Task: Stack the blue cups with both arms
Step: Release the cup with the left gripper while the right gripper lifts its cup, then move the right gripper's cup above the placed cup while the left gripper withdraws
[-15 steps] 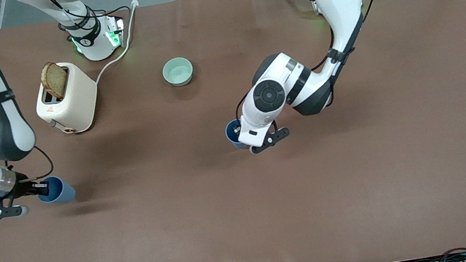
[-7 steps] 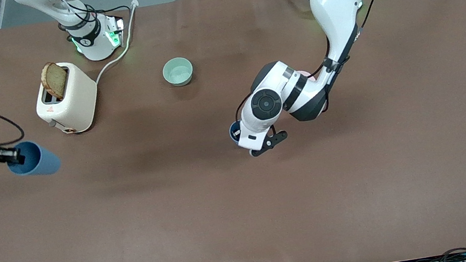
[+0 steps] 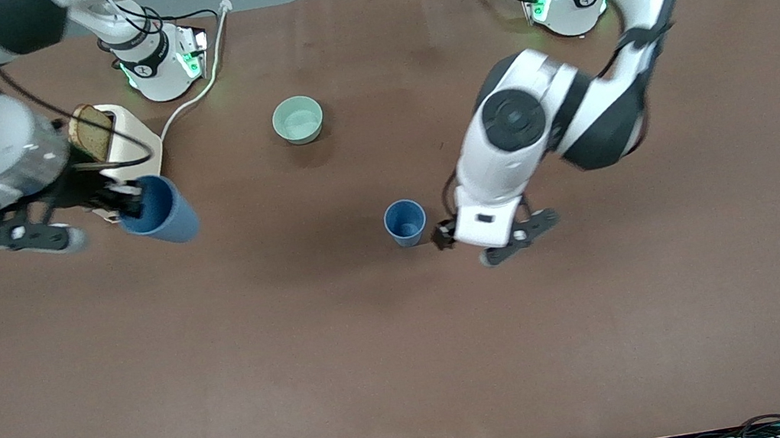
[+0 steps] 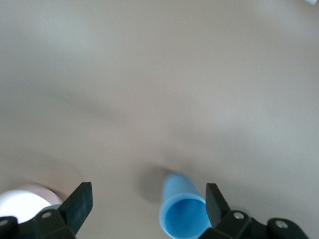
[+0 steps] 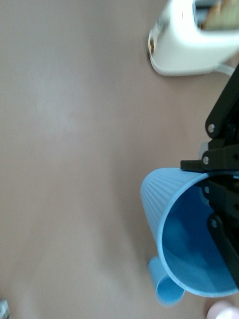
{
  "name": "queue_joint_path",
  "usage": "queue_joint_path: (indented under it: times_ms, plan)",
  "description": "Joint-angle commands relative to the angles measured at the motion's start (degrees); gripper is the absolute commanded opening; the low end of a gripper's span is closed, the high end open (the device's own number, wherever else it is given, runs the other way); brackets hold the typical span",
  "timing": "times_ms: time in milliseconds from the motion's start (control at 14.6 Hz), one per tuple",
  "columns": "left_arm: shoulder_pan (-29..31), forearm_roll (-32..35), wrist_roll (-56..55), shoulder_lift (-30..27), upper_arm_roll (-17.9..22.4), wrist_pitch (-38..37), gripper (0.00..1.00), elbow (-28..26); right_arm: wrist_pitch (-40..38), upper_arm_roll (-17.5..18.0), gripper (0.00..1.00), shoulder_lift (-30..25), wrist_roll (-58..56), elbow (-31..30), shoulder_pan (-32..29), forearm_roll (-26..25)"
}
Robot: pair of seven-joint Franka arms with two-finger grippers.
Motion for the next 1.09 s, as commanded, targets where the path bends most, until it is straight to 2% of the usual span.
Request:
queue_joint_path:
  times_ms: [0, 273, 547, 888, 1025]
  plan:
    - [4.5, 2.2, 8.4, -7.1, 0.0, -4.2, 1.0, -1.8, 7.1, 1.2, 0.01, 6.6, 10.4, 0.3, 5.9, -0.7]
    - [13.1, 2.0, 24.6, -16.6, 0.0, -9.2, 1.0, -1.9, 13.9, 1.1, 0.01, 12.8, 21.7, 0.6, 15.6, -3.4]
    - [18.8, -0.7, 35.1, -23.2, -0.1, -15.6, 1.0, -1.9, 20.7, 1.1, 0.01, 19.9, 30.7, 2.4, 21.8, -7.6]
    - [26.7, -8.2, 45.8, -26.2, -0.2, -18.6, 1.0, -1.9, 21.0, 1.1, 0.01, 23.7, 34.4, 3.9, 25.5, -8.3]
    - [26.9, -8.3, 46.9, -26.7, 0.0, -19.9, 1.0, -2.0, 22.6, 1.1, 0.01, 25.1, 35.4, 3.8, 26.3, -8.0]
